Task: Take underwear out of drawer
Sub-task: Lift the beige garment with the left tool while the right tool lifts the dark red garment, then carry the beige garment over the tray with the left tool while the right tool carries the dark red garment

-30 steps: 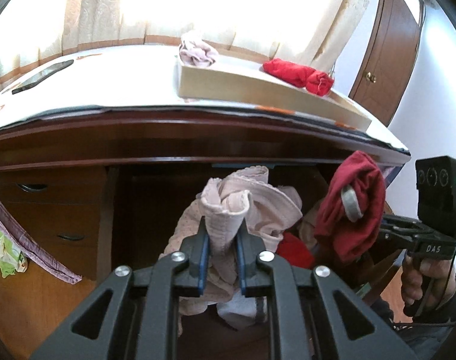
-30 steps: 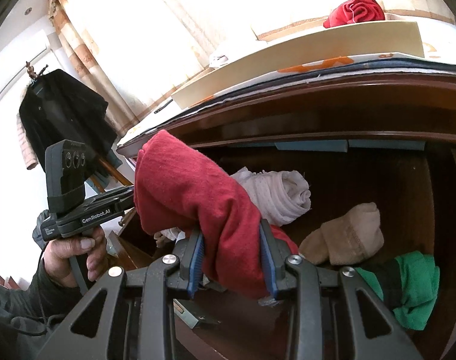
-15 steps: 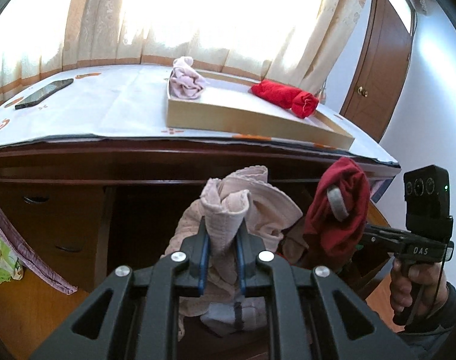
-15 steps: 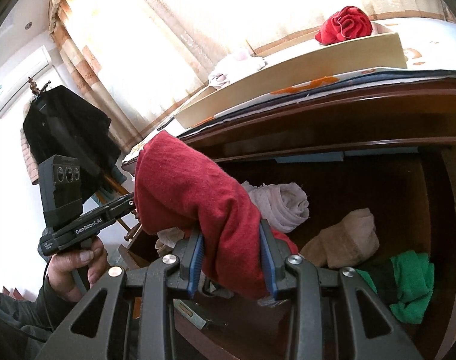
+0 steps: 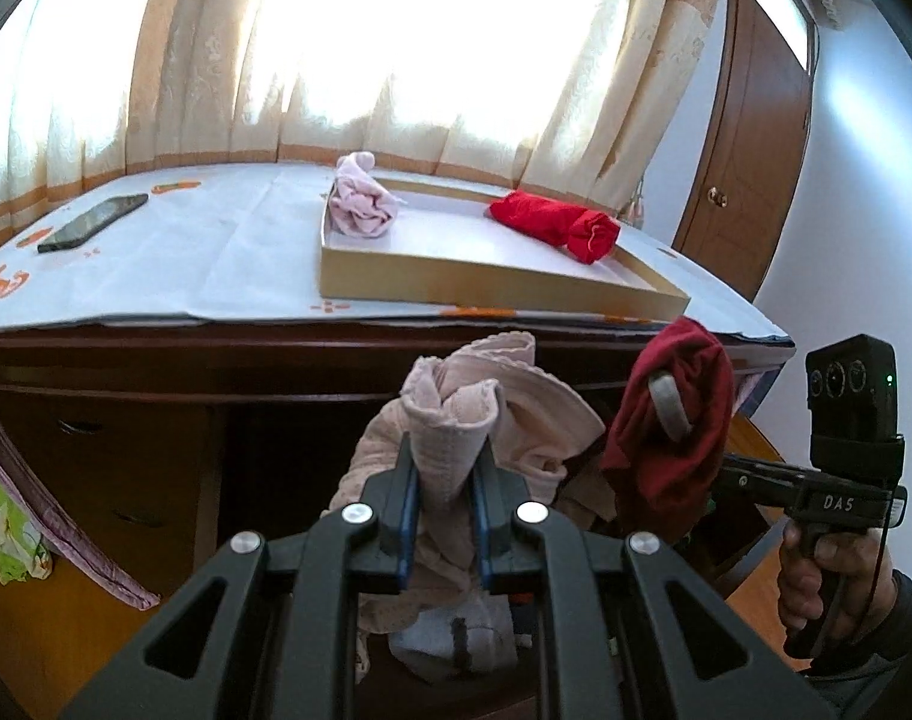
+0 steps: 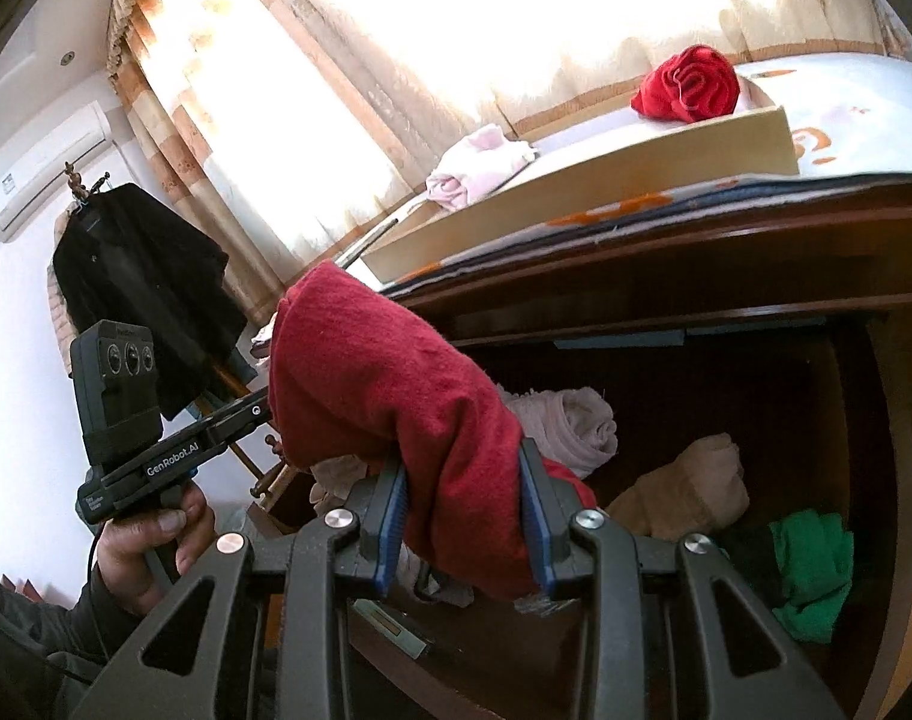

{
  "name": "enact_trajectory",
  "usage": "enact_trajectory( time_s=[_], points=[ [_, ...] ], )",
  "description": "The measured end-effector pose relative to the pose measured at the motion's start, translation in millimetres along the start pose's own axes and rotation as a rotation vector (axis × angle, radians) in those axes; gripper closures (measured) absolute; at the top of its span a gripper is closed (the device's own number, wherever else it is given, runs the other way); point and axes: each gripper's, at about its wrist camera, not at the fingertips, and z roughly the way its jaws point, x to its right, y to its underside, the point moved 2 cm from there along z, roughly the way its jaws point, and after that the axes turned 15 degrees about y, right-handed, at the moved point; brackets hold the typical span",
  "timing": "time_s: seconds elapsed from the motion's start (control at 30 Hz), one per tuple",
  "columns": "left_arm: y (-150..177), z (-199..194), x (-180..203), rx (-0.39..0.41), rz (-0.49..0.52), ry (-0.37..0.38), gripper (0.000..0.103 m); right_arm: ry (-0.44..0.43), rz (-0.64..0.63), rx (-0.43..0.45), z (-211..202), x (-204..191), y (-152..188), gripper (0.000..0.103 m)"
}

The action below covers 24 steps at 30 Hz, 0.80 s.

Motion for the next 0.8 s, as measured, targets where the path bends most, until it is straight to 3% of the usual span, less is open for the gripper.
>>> enact_trajectory(
  time_s=[0.8],
  points=[
    [-12.4, -16.9, 25.6, 0.095, 0.043, 0.014, 0.090, 0.025, -0.015, 0.083, -22.3, -5.5, -5.8, 0.067]
  ],
)
